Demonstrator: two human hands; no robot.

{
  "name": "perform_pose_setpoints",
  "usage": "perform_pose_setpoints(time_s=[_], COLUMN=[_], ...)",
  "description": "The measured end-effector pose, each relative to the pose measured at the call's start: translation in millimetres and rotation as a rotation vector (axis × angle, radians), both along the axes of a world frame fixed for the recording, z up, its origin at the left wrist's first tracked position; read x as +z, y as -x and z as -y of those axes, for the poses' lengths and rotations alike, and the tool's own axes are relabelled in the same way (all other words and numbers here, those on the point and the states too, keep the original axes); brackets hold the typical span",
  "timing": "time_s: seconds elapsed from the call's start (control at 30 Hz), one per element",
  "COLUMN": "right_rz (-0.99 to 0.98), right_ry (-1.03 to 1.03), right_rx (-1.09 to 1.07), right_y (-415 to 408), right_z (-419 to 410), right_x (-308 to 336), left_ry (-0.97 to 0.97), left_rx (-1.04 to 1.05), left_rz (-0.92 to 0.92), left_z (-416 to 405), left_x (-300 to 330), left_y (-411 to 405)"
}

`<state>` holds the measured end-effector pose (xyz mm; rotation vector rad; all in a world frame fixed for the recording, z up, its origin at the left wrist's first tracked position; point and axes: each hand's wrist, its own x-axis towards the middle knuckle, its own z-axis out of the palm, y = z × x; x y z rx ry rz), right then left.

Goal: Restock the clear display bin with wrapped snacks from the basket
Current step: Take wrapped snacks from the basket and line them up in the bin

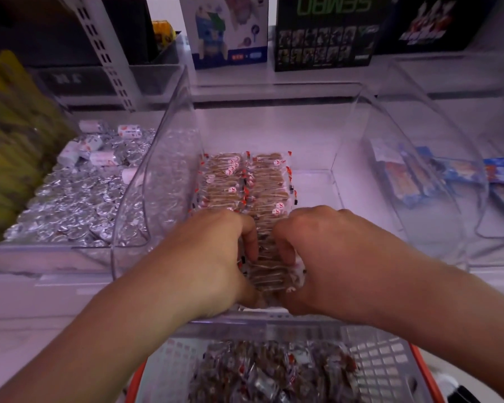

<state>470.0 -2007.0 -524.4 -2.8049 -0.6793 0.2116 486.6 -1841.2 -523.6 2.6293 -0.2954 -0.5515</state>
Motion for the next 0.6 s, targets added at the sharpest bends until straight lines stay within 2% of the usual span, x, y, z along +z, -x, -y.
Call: perform_pose_setpoints(time_s=[0.13, 0.27, 0.37, 0.47, 0.53, 0.6], right_rz=[-0.042, 0.055, 0.267, 0.422, 0.358, 0.115], right_ry=[-0.039, -0.102, -0.277, -0.347, -0.304, -0.180], right_rx=[-0.022, -0.067, -0.045, 0.180, 0.320, 0.356], right_y=[-1.7, -4.1, 9.1, 48.1, 76.0, 98.3], right_z=[4.3, 10.4, 15.5, 25.2, 31.1, 29.6], right_x=[4.6, 9.9, 24.2, 36.2, 24.2, -4.7], left_ry=[0.030, 0.134, 0.345, 0.598, 0.645, 0.557], left_rx=[-0.003, 0.007, 0.034, -0.068, -0.219, -0.329], left_rz=[-0.014, 0.013, 0.239, 0.445, 0.595, 0.685], left_z=[-4.6, -9.9, -6.6, -8.8, -17.6, -25.0], left_x=[-2.5, -0.8, 11.1, 30.1, 29.9, 6.5], left_y=[-0.8, 0.3, 7.8, 32.7, 59.5, 86.0])
